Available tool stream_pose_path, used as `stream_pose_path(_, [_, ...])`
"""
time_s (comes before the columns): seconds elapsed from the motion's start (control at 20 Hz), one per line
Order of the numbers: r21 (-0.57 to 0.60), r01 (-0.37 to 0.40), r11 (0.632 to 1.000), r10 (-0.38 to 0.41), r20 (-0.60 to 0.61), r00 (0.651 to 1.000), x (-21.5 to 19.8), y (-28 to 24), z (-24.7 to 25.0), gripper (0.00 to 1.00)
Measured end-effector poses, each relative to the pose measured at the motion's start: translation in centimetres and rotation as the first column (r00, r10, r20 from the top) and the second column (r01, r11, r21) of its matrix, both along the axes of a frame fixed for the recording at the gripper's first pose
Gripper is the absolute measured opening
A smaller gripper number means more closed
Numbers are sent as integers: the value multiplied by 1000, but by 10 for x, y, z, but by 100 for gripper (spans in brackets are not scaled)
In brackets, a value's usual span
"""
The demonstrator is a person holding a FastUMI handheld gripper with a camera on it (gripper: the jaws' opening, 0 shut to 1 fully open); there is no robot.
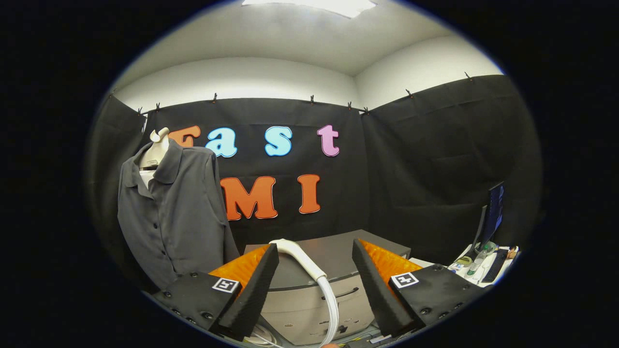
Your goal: Iron the clothes twice with a garment steamer, once on the left side and once on the right side.
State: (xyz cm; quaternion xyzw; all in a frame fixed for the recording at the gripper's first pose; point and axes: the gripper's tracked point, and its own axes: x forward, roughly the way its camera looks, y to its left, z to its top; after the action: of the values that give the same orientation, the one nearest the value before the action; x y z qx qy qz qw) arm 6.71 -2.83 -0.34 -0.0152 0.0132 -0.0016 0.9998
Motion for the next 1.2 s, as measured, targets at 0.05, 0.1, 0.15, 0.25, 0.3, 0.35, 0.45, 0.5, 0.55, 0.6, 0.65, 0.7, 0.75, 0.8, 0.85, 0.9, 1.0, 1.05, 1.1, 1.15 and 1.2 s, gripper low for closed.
stream_pose_path(0.05, [-10, -6, 1000, 6, 2, 1000, 3, 1, 0, 98])
stream_pose_path(0.1, [-26, -14, 1000, 14, 2, 1000, 8, 2, 1, 98])
stream_pose_path(0.15, [-44, -25, 999, 25, 0, 1000, 15, 4, 1, 98])
stream_pose_path(0.25, [-76, -43, 996, 42, -23, 999, 27, 8, -1, 98])
stream_pose_path(0.3, [-80, -59, 995, 56, -35, 998, 34, 9, -2, 98])
stream_pose_path(0.35, [-72, -89, 993, 86, -43, 995, 43, 13, -3, 98])
stream_pose_path(0.45, [-34, -134, 990, 131, -66, 989, 63, 17, -9, 98])
stream_pose_path(0.5, [-14, -149, 989, 147, -83, 986, 74, 15, -13, 98])
stream_pose_path(0.55, [-1, -162, 987, 161, -93, 983, 86, 14, -17, 98])
stream_pose_path(0.6, [6, -172, 985, 171, -105, 980, 99, 11, -19, 98])
stream_pose_path(0.65, [10, -180, 984, 180, -119, 976, 112, 9, -22, 98])
stream_pose_path(0.7, [11, -192, 981, 192, -130, 973, 125, 8, -24, 98])
stream_pose_path(0.75, [14, -202, 979, 202, -143, 969, 140, 7, -27, 98])
stream_pose_path(0.8, [18, -209, 978, 209, -163, 964, 156, 4, -31, 98])
stream_pose_path(0.85, [23, -218, 976, 218, -187, 958, 170, 3, -37, 98])
stream_pose_path(0.9, [26, -228, 973, 228, -209, 951, 184, 2, -42, 98])
stream_pose_path(1.0, [26, -244, 969, 242, -260, 935, 211, -2, -57, 98])
stream_pose_path(1.05, [29, -255, 967, 252, -293, 922, 224, -2, -67, 98])
stream_pose_path(1.1, [35, -269, 963, 266, -323, 908, 238, 2, -78, 99])
stream_pose_path(1.15, [43, -278, 960, 274, -353, 894, 249, 5, -90, 99])
stream_pose_path(1.2, [51, -283, 958, 281, -382, 880, 258, 5, -100, 100])
